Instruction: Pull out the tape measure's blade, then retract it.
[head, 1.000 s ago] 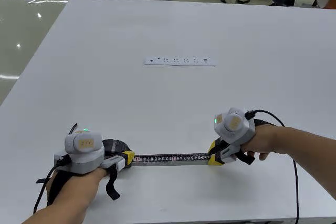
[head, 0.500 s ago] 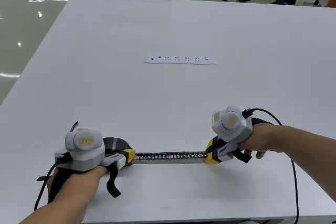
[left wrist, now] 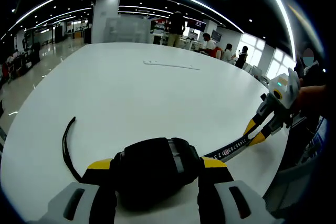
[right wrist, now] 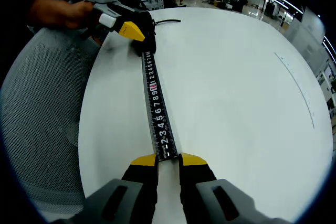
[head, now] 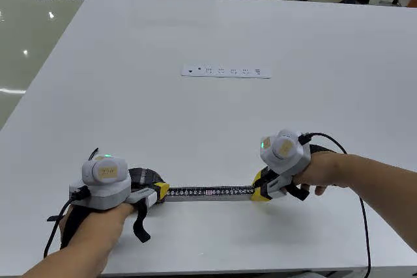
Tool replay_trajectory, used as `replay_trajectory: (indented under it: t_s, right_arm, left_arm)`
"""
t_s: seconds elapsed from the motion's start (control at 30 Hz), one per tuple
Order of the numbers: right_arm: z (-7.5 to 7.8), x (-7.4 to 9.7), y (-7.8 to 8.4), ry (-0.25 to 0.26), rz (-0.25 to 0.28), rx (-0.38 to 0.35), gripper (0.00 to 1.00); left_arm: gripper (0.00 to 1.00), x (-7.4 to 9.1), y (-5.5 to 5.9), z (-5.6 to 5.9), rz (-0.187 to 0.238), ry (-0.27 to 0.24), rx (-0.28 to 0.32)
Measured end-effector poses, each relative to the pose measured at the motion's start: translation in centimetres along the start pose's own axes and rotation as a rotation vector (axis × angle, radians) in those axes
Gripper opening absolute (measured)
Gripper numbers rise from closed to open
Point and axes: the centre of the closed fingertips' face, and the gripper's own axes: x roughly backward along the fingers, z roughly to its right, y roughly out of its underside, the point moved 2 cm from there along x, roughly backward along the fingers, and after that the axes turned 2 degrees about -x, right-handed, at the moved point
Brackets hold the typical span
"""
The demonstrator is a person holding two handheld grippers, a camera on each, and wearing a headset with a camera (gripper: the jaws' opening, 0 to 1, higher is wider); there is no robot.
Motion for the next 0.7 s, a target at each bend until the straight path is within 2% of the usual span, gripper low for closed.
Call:
replay_trajectory:
  t_s: [0.7]
  right_arm:
    - [-0.3,-0.6,-0.98,-0.002,0.01,0.007,0.14]
  left_arm:
    - [0.59,-0.02,0.05,-0.01,0.0,0.0,0.001]
